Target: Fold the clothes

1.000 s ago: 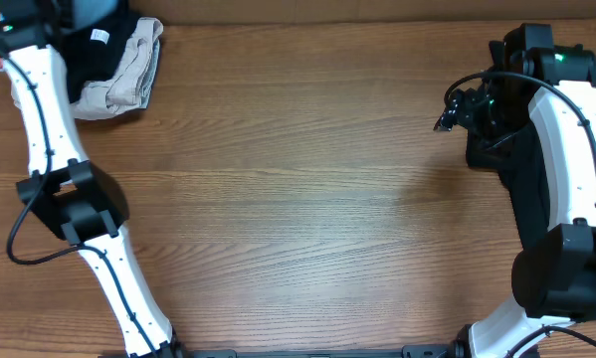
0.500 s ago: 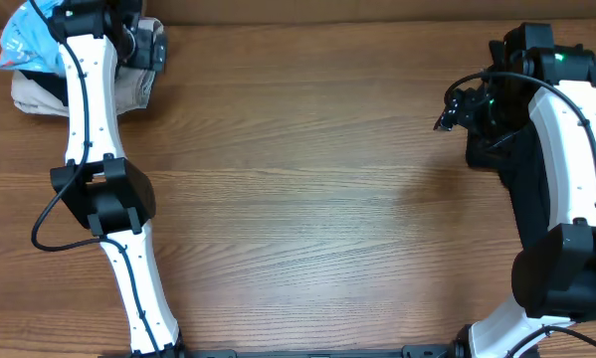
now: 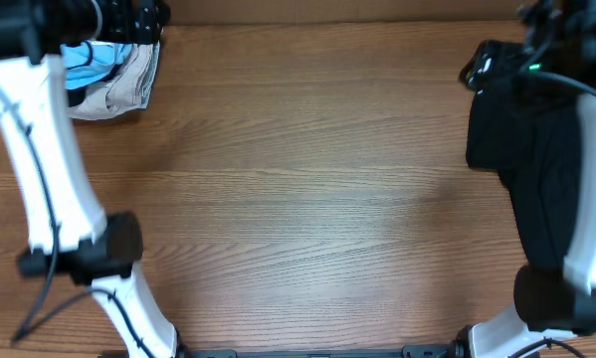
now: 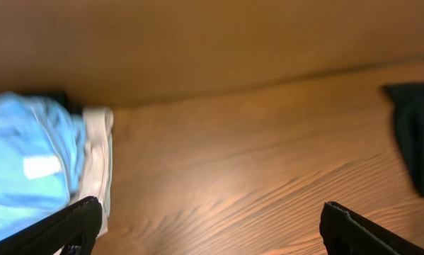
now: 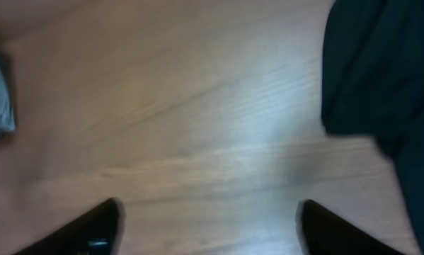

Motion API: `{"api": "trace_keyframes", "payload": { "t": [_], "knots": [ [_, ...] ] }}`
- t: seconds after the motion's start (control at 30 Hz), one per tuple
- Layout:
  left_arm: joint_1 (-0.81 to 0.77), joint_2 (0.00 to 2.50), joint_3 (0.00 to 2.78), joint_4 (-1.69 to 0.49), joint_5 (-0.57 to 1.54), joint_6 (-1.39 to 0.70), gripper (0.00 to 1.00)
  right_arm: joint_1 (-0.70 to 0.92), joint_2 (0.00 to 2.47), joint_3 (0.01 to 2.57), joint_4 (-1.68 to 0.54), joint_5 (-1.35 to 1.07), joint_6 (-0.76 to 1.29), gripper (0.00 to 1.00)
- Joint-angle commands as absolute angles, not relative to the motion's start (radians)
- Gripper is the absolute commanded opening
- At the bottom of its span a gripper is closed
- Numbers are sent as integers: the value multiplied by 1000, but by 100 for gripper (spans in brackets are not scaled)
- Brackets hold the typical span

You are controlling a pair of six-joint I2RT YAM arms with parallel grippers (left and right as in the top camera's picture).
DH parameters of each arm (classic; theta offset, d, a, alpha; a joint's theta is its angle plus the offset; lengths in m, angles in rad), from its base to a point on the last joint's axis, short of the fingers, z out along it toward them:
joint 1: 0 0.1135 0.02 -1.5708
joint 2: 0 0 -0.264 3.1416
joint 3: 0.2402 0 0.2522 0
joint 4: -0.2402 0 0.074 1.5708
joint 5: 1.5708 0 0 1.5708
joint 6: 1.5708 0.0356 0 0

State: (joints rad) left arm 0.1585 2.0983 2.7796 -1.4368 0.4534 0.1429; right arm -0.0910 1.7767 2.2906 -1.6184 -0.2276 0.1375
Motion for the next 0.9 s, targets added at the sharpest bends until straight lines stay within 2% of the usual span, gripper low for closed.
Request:
{"api": "trace_keyframes", "payload": {
  "t": [0.0,0.27,0.67,0.87],
  "knots": [
    [157,1992,2798,-1439,524,126,100,-91,1651,2593,-1655,-199,103,100],
    [157,1958,2796,-1440,524,126,100,-91,1537,2834,-1655,-199,103,100],
    [157,1960,2796,-1440,524,126,100,-91,1421,2826,-1645,-199,103,100],
    [157,1960,2796,-1440,524,126,100,-91,1330,2652,-1445,-203,104,100]
  ]
}}
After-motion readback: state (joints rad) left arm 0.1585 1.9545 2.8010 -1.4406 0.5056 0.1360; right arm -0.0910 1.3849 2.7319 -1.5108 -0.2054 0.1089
